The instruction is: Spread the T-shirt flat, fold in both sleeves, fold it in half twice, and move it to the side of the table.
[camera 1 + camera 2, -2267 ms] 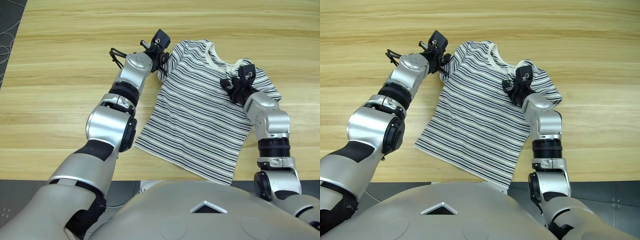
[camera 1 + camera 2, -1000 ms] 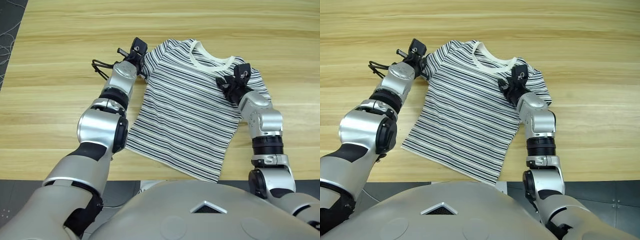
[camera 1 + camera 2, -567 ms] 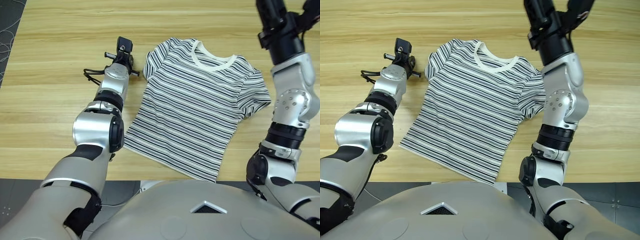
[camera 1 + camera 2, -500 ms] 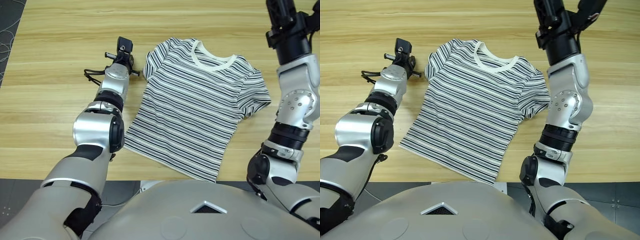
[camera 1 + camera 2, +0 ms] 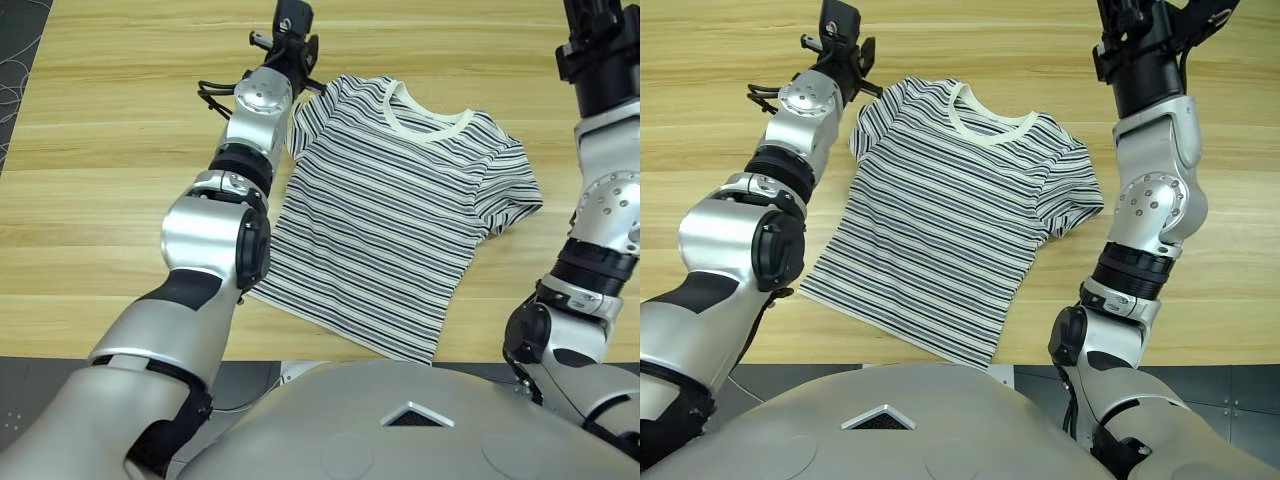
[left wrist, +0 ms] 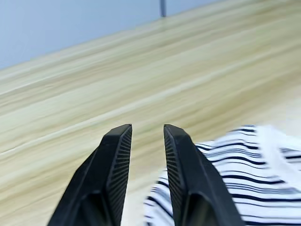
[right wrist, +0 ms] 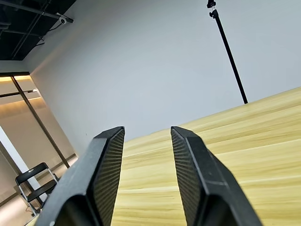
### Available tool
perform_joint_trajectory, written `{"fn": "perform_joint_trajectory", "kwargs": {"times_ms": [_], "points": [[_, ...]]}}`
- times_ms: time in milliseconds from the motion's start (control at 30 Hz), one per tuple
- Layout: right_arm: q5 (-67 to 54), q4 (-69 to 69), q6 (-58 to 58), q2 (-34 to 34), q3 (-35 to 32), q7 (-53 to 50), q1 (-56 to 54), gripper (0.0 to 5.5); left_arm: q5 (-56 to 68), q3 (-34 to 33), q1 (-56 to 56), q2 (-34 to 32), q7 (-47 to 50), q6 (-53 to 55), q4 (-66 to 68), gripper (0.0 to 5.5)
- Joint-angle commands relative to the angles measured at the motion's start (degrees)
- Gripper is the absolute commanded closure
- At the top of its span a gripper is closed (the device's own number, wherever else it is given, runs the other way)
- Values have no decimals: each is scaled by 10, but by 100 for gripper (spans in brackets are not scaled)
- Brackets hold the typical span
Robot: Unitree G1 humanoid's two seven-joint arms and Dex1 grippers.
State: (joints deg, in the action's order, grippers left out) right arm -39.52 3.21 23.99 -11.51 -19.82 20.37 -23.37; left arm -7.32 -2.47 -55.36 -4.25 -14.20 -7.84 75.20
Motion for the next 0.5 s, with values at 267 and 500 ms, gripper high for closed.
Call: {"fn": "perform_joint_trajectory", "kwargs": {"times_ms": [267,500], "points": [[-3,6,12,-16,10,-2,-1,366,-92,133,108,21,-264,20,22,424],[-2,13,10,-14,14,-5,1,366,-86,135,134,-3,-124,75,30,424]]}}
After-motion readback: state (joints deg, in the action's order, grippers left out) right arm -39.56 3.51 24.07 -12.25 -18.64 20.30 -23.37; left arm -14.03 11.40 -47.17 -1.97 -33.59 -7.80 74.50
